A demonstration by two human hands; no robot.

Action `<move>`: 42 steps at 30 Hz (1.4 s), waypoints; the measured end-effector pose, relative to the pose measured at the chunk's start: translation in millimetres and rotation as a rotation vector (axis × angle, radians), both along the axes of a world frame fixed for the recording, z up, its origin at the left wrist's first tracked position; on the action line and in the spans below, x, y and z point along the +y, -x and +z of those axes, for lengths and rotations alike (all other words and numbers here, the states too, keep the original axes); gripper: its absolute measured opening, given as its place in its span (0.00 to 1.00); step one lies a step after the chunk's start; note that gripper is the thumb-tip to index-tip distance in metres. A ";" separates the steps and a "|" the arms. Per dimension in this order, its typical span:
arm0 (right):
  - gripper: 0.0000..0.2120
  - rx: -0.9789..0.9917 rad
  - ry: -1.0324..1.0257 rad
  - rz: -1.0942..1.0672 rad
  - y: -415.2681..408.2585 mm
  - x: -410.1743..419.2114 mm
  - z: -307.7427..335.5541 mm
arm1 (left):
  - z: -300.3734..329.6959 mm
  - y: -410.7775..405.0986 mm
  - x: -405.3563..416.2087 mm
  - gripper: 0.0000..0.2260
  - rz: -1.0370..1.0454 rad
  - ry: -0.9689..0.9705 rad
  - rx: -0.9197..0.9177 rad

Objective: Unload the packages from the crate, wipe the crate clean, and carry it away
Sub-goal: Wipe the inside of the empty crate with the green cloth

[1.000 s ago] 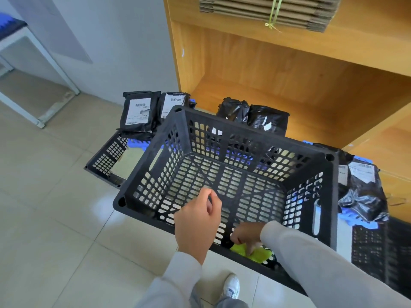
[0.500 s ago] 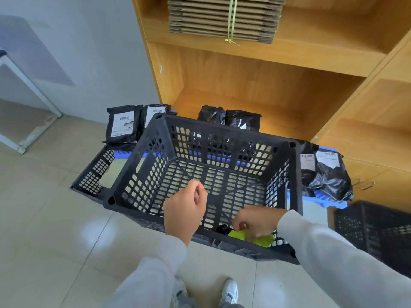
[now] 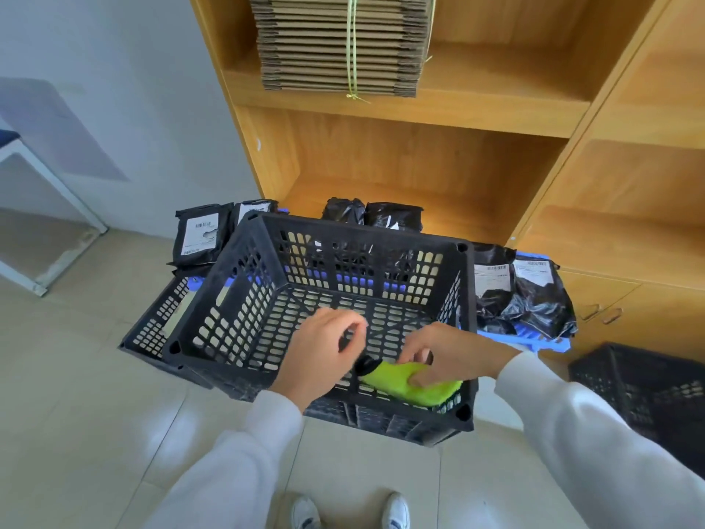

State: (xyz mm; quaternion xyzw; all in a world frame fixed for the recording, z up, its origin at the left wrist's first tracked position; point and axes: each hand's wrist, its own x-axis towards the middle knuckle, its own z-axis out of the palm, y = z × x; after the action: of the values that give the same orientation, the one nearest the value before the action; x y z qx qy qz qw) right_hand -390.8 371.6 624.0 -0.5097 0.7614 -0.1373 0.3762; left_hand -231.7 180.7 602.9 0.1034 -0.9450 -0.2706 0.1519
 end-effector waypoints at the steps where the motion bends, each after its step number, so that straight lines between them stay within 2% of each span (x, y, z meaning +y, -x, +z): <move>1: 0.11 0.018 0.024 -0.028 1.4 1.3 -0.2 | 9.6 2.6 7.7 0.13 -0.080 -0.053 -0.067; 4: 0.13 -0.010 0.130 -0.143 2.9 2.7 -0.2 | 24.9 12.5 25.6 0.22 -0.226 -0.127 -0.332; 7: 0.17 -0.083 0.214 -0.239 2.7 3.8 -1.3 | 25.2 22.5 30.3 0.28 -0.224 -0.106 -0.442; 10: 0.18 -0.104 0.277 -0.337 0.0 4.6 -7.7 | 20.3 32.4 29.9 0.23 -0.242 0.033 -0.460; 13: 0.12 -0.126 0.318 -0.387 -1.5 5.8 -15.3 | 13.7 40.8 27.7 0.18 -0.246 -0.032 -0.462; 15: 0.07 -0.044 0.370 -0.465 0.8 8.1 -20.2 | 9.0 46.3 23.7 0.17 -0.243 -0.062 -0.492; 19: 0.03 0.382 0.552 -0.728 13.3 21.2 -37.5 | -5.7 64.0 11.4 0.13 -0.311 -0.024 -0.583; 21: 0.13 0.477 0.542 -0.846 18.8 28.4 -46.4 | -13.9 73.1 9.4 0.11 -0.372 0.006 -0.627; 22: 0.20 0.447 0.483 -0.901 21.3 31.2 -49.3 | -20.2 78.1 8.7 0.11 -0.408 0.016 -0.655; 25: 0.41 0.163 0.315 -1.041 24.1 32.6 -55.5 | -39.9 92.3 6.5 0.13 -0.528 0.065 -0.758; 27: 0.45 -0.035 0.285 -1.107 24.0 28.3 -60.1 | -53.8 103.2 5.8 0.13 -0.599 0.116 -0.796; 29: 0.39 -0.125 0.269 -1.167 24.8 23.1 -64.7 | -69.8 111.9 8.5 0.10 -0.655 0.158 -0.831; 32: 0.19 -0.004 0.220 -1.261 24.5 17.3 -74.7 | -91.9 120.1 15.6 0.09 -0.691 0.177 -0.898; 33: 0.16 0.036 0.218 -1.270 24.8 16.9 -77.4 | -98.5 121.7 17.8 0.09 -0.694 0.158 -0.903; 38: 0.08 -0.046 0.343 -1.389 21.9 17.4 -79.9 | -135.0 125.1 30.3 0.11 -0.716 0.076 -0.942; 42: 0.05 0.056 0.317 -1.371 23.1 18.6 -82.9 | -156.8 123.3 43.8 0.12 -0.750 0.064 -1.000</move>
State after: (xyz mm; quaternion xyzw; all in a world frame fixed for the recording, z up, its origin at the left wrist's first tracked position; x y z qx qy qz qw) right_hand -413.9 390.2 541.2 0.0331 0.8913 -0.4395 0.1062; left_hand -355.0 224.5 446.1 -0.1257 -0.8814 -0.1960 -0.4111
